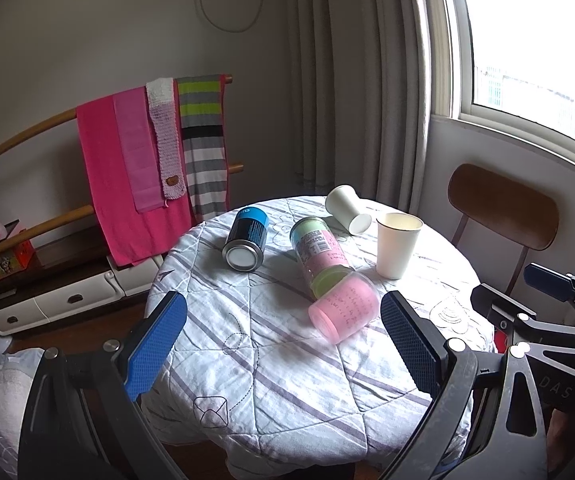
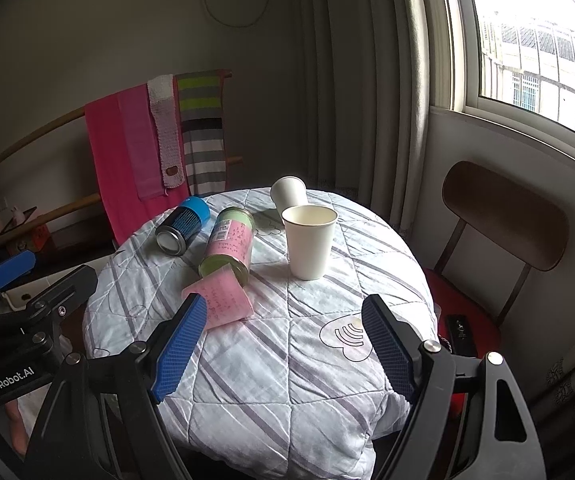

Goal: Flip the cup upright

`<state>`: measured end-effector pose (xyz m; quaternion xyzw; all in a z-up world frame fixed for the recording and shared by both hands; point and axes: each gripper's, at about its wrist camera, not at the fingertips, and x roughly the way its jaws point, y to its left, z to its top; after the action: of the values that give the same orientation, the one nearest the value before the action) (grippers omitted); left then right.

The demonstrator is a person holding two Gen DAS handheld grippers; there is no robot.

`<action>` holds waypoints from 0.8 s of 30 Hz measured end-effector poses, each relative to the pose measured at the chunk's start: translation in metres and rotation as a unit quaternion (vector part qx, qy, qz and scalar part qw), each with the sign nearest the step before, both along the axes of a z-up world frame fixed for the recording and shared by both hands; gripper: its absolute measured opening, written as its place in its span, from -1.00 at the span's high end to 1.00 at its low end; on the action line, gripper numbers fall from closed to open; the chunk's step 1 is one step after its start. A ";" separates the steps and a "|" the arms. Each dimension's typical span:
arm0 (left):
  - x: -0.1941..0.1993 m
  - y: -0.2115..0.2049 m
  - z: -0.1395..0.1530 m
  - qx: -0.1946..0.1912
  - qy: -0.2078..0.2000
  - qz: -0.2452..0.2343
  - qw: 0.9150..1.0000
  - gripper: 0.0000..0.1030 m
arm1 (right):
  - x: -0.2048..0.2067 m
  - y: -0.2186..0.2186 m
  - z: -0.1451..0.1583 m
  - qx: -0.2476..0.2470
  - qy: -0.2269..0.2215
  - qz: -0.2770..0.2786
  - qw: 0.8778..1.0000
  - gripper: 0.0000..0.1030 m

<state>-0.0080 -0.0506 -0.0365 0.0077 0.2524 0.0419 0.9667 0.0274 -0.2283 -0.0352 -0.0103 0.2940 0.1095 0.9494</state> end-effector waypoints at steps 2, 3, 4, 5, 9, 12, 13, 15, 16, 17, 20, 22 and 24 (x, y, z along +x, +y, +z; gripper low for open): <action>0.000 0.000 0.000 0.001 -0.001 0.002 1.000 -0.92 | 0.000 0.000 0.000 0.000 0.000 0.001 1.000 -0.58; 0.002 0.000 0.000 0.001 0.000 0.001 1.000 -0.92 | 0.000 0.000 0.000 0.000 0.000 0.000 1.000 -0.58; 0.002 0.000 0.000 0.002 0.000 0.002 1.000 -0.92 | 0.000 0.000 0.000 0.000 0.000 0.001 1.000 -0.58; 0.003 0.000 -0.001 0.002 0.000 0.003 1.000 -0.92 | 0.000 0.000 0.000 -0.001 0.000 0.001 1.000 -0.58; 0.004 -0.001 -0.001 0.001 0.001 0.000 1.000 -0.92 | 0.001 0.001 0.000 -0.002 0.000 0.002 1.000 -0.58; 0.005 0.000 -0.001 0.000 0.000 0.001 1.000 -0.92 | 0.002 0.002 -0.001 -0.002 0.000 0.002 1.000 -0.58; 0.006 -0.001 -0.001 0.001 0.000 0.001 1.000 -0.92 | 0.003 0.003 -0.001 -0.002 0.000 0.002 1.000 -0.58; 0.006 0.000 0.000 0.000 -0.003 0.001 1.000 -0.92 | 0.004 0.003 -0.001 -0.001 -0.002 0.002 1.000 -0.58; 0.006 0.000 0.001 0.000 -0.007 0.003 1.000 -0.92 | 0.004 0.003 0.000 0.001 -0.005 0.003 1.000 -0.58; 0.007 0.000 0.002 0.002 -0.009 0.005 1.000 -0.92 | 0.003 0.003 0.002 0.003 -0.012 0.004 1.000 -0.58; 0.005 0.001 0.010 0.002 -0.036 0.014 0.999 -0.92 | 0.001 0.005 0.007 0.005 -0.027 0.009 1.000 -0.58; 0.002 0.001 0.013 0.006 -0.050 0.013 0.999 -0.92 | 0.000 0.005 0.010 0.009 -0.036 0.015 0.999 -0.58; 0.001 -0.001 0.015 0.005 -0.063 0.005 0.998 -0.92 | -0.002 0.005 0.013 0.015 -0.050 0.019 0.998 -0.58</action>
<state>-0.0075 -0.0512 -0.0216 0.0087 0.1909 0.0484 0.9804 0.0257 -0.2232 -0.0225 -0.0068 0.2442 0.1317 0.9607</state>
